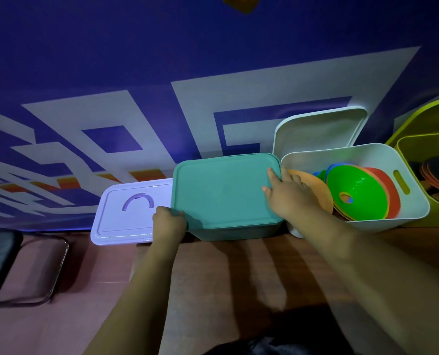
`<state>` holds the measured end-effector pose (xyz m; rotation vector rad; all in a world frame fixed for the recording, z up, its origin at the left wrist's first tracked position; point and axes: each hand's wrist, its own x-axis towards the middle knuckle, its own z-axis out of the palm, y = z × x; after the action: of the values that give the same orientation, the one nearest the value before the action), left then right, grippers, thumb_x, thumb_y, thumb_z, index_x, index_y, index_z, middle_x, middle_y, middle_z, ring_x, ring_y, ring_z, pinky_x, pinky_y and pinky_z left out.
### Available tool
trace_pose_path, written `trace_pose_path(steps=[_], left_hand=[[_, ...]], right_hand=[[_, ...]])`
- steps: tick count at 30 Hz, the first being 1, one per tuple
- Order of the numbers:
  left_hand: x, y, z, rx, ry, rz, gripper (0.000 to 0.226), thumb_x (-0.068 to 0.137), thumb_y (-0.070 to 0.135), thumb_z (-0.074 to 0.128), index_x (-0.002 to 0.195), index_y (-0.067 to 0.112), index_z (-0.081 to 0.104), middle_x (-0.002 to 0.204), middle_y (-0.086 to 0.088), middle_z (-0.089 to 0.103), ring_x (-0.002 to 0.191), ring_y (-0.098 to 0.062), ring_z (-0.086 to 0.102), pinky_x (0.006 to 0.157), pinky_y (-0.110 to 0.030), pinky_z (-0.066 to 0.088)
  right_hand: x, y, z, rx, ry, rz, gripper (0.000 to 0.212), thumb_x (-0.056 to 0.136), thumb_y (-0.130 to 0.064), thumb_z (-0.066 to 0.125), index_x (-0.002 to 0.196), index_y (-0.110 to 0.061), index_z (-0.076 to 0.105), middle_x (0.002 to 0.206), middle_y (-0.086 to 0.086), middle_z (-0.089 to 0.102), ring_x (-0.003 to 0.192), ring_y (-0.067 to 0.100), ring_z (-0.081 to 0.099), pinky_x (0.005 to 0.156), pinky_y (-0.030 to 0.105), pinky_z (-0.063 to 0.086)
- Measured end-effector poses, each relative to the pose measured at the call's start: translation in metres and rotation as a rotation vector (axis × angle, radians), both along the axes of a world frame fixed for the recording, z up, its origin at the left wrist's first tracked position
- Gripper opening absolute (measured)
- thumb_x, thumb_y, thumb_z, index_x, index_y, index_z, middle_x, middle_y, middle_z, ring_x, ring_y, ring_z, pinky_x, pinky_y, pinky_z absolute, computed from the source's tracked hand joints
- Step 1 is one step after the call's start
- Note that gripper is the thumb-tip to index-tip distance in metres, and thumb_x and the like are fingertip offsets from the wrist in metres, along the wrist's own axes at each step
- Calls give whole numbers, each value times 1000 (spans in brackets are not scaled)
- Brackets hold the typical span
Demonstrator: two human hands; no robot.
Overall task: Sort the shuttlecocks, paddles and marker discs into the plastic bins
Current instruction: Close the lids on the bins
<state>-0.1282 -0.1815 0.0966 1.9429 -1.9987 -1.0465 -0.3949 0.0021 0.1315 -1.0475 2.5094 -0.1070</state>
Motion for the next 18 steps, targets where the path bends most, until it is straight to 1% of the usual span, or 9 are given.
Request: trace_pose_path(steps=[1,3,5,6,9,11,14,16,18], left_hand=[[-1,2,5,-11,1,-5,30,86,23,62,105,0,58,105,-20,64,74,-35,66,61,-38,58],[-3,2,10,-25,-10,-36,26,92,19,61,107,-3,58,104,-21,65,70,-27,60,50,-28,47],[-6,1,15,-27,-34,-71,26,97,18,61,109,-5,58,101,-20,64,63,-19,54,39,-22,36],[-8,1,19,-36,-36,-78,27,97,19,61,109,-5,58,99,-20,65,62,-18,53,37,-23,34],[-9,2,23,-62,-81,-93,24,103,20,55,108,-3,58,99,-16,65,60,-16,49,41,-21,30],[-9,4,21,-84,-121,-113,21,107,20,50,109,0,57,97,-13,61,61,-15,46,42,-19,29],[-8,7,21,-85,-125,-121,22,107,22,52,107,1,56,98,-16,61,62,-16,46,42,-20,30],[-7,1,18,-16,-101,-93,26,106,25,55,102,-1,56,97,-19,64,58,-19,52,35,-18,35],[-8,-4,15,55,-79,-62,32,104,26,58,103,-5,59,95,-24,67,57,-26,60,31,-22,41]], right_hand=[[3,0,-1,2,-8,-11,65,112,-54,23,169,-33,0,178,5,-4,159,37,15,126,49,20],[6,0,-4,-18,-19,-44,65,112,-53,21,169,-33,-2,177,3,-12,161,35,8,128,49,16],[8,2,-7,-57,-24,-76,65,112,-52,21,169,-32,-1,177,2,-13,162,33,8,129,48,17],[8,3,-8,-87,-28,-87,65,112,-51,23,170,-30,1,177,2,-11,162,33,11,128,47,20],[5,4,-7,-202,-45,-122,65,112,-45,34,169,-22,13,178,5,2,156,33,28,119,43,35],[1,4,-7,-244,-53,-136,66,111,-44,39,168,-20,17,177,6,11,155,33,32,116,43,39],[-4,3,-7,-221,-63,-115,67,111,-47,38,169,-22,16,177,4,12,155,31,31,116,43,40],[-6,1,-6,-173,-44,-84,68,111,-49,35,169,-23,13,177,3,9,157,31,29,119,43,38],[-6,1,-4,-126,-9,-54,69,110,-52,33,170,-23,12,178,4,6,158,31,24,123,44,34]])
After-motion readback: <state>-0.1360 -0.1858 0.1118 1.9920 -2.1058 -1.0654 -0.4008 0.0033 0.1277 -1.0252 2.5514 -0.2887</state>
